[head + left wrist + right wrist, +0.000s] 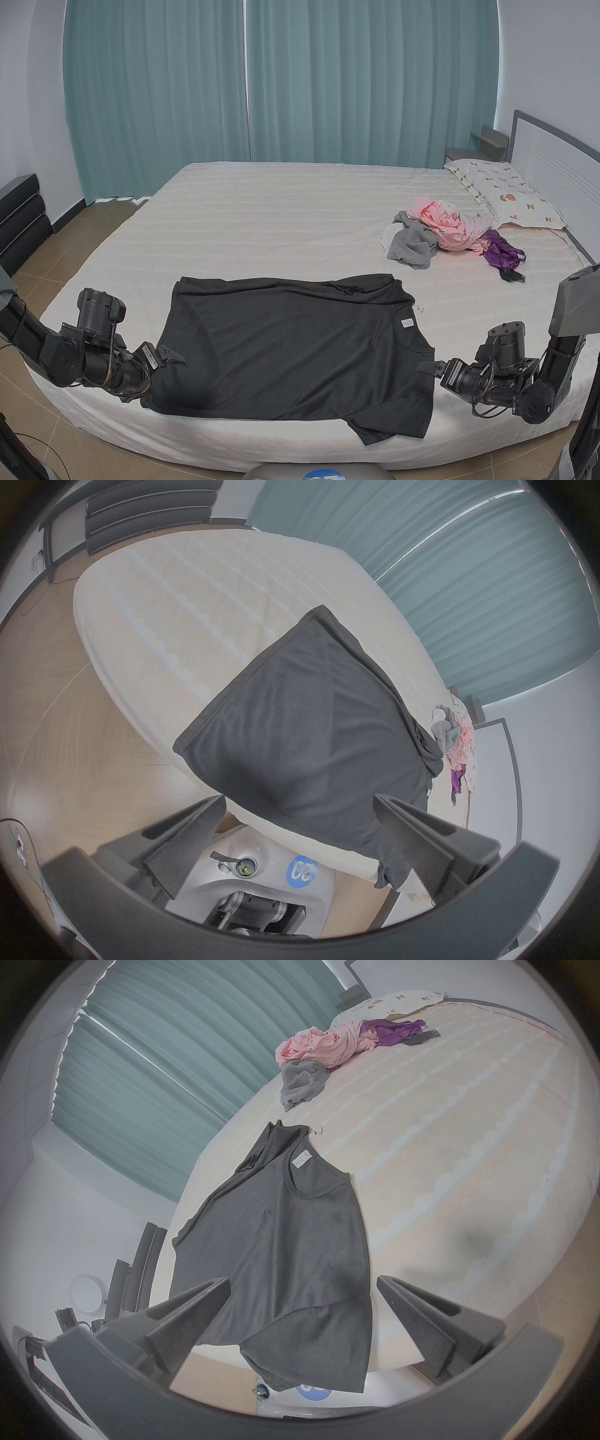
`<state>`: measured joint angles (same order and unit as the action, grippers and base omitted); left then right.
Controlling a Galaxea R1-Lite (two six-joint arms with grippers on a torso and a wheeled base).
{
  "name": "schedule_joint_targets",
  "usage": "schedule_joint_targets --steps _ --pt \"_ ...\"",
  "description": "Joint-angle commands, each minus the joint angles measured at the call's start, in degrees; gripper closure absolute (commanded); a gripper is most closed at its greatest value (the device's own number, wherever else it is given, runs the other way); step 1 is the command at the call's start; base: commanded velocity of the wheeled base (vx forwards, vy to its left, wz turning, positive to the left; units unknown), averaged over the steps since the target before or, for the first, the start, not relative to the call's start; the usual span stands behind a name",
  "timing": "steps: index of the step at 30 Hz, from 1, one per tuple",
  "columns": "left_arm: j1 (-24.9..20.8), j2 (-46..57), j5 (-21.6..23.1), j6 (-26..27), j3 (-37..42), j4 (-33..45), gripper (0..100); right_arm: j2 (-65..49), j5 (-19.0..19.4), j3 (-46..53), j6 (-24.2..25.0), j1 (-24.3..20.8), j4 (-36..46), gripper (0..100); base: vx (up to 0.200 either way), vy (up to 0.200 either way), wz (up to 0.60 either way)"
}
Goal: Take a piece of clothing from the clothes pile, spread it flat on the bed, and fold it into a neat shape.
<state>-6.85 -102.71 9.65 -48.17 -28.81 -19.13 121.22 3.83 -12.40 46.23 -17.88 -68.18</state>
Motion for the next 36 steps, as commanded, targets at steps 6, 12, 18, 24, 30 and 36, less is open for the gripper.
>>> schedule_joint_targets --steps 6,12,18,24,30,36 --pt "0.00 -0.74 -0.07 0.00 -0.02 0.05 0 0.42 0.39 0.01 0.00 -0.05 -0.02 0 0.000 0.000 0.00" --pt "0.00 -0.83 0.01 -0.09 -0.02 0.05 0 1.12 0.39 0.01 0.00 -0.13 -0.02 0 -0.067 0.000 0.00" --pt "0.00 -1.36 0.01 0.00 -0.02 -0.03 0 1.21 0.39 -0.08 0.00 -0.13 -0.02 0 -0.033 0.000 0.00" --pt "0.00 -3.11 -0.07 0.26 0.24 -0.12 0 1.91 0.39 -0.17 -0.08 -0.13 -0.02 0 0.000 0.000 0.00" --pt "0.26 -5.40 -0.34 0.79 2.53 -4.34 0 2.70 0.39 -0.35 0.00 -0.13 -0.11 0 0.000 0.000 0.00" --pt "0.52 -9.71 -0.69 1.23 5.08 -11.63 0 2.79 0.39 -0.35 0.09 -0.13 -0.11 0 0.000 0.000 0.00"
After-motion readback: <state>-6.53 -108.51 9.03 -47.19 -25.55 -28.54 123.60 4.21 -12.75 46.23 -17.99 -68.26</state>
